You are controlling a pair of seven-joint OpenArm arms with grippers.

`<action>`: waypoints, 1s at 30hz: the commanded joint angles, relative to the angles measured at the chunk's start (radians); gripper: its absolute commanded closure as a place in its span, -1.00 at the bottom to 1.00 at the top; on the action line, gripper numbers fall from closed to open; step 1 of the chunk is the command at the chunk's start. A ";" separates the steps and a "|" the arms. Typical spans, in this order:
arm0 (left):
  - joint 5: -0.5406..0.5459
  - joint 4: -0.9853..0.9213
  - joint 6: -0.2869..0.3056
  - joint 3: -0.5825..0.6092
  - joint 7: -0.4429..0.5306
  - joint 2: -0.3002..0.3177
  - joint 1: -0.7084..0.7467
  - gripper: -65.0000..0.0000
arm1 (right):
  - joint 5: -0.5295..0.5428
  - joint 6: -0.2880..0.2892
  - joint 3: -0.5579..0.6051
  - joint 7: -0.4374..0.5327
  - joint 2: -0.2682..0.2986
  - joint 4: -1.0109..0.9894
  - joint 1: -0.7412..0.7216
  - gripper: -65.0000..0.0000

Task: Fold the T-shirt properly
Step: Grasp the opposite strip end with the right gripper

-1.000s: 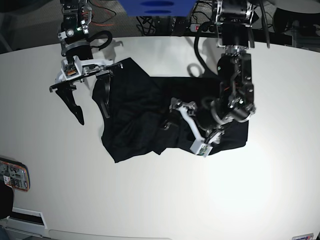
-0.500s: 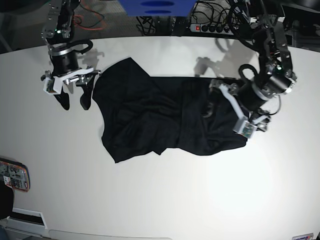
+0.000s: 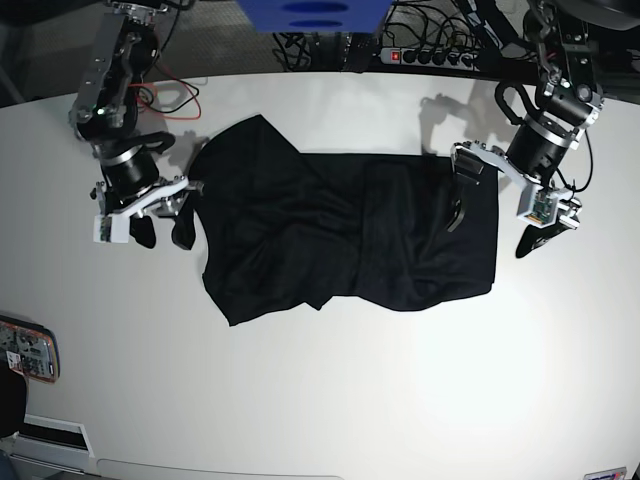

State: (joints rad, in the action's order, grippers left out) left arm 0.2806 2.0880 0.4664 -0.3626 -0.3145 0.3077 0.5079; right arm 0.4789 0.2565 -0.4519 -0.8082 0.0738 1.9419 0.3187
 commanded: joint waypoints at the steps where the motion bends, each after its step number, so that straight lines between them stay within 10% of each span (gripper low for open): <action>1: -0.027 0.015 -0.001 -0.003 0.041 -0.005 -0.001 -1.00 | 0.042 -0.001 -0.032 -0.007 0.010 0.018 -0.028 -0.15; 13: -0.220 0.009 -0.002 -0.006 0.165 -0.063 0.004 -1.00 | 0.145 0.002 -0.112 -0.354 0.016 -0.089 -0.214 -0.15; 30: -0.263 0.009 -0.004 -0.002 0.240 -0.077 0.050 -1.00 | 0.143 0.004 0.063 -0.253 0.106 -0.404 -0.215 -0.15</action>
State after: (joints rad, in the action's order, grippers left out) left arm -0.0002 2.0800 0.4675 -0.3611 -0.1043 0.2249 0.5571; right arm 0.6121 0.2546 -0.3889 -1.0607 0.1692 1.5249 0.1188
